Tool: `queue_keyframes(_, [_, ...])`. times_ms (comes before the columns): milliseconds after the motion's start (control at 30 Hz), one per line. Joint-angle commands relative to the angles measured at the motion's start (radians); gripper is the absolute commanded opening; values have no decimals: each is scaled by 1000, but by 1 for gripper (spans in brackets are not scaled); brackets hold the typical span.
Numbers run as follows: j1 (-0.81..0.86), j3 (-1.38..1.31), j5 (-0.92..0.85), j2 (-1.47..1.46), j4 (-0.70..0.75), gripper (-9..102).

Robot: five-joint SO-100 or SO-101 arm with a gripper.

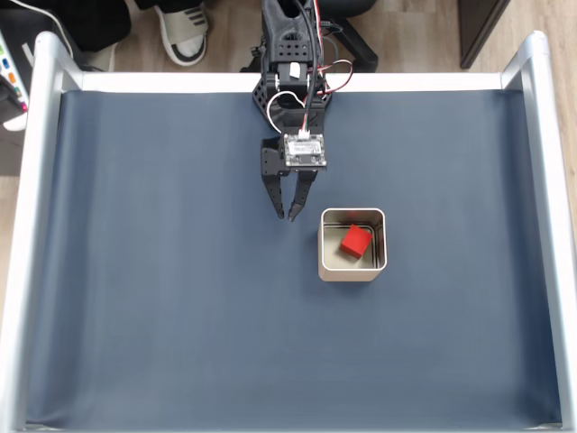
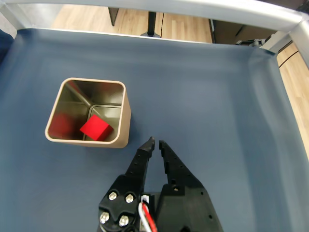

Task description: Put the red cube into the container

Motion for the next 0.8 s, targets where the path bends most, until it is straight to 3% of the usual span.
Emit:
queue_keyframes(0, [9, 21, 29, 23, -17, 0])
queue_keyframes(767, [-31, 57, 123, 64, 468, 0])
